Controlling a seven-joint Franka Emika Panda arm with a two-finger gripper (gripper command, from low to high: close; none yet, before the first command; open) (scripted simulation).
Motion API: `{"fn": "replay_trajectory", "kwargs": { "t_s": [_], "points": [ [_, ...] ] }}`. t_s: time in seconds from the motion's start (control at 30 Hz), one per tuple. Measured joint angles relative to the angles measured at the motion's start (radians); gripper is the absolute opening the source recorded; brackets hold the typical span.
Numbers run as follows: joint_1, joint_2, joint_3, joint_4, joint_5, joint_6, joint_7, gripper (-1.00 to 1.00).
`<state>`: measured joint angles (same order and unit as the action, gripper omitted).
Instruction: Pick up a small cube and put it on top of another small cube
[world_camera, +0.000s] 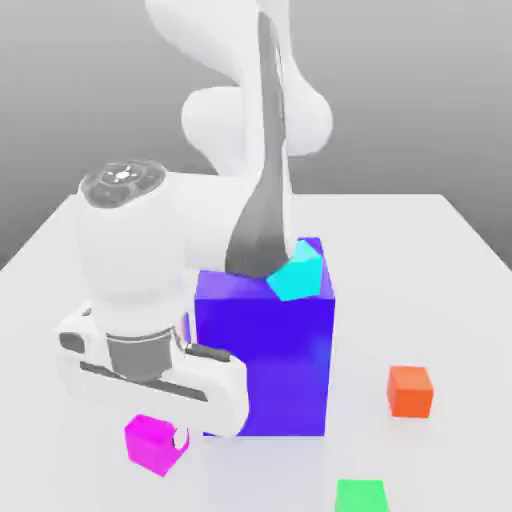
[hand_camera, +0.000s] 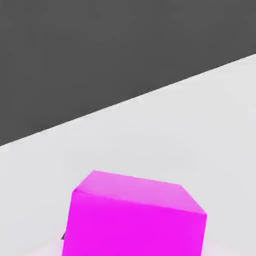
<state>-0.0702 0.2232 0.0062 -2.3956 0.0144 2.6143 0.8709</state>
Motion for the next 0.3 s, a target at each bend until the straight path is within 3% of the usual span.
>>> {"fn": "replay_trajectory", "kwargs": {
  "t_s": [0.1,0.2,0.23,0.3],
  "points": [
    [0.078,0.014,0.066,0.032,-0.037,-0.016,-0.004,-1.00],
    [0.156,0.133,0.099,0.084,-0.093,0.050,0.007,-1.00],
    [0.166,0.155,0.099,0.090,-0.101,0.066,0.010,1.00],
    [0.166,0.155,0.099,0.090,-0.101,0.066,0.010,1.00]
  ]
}}
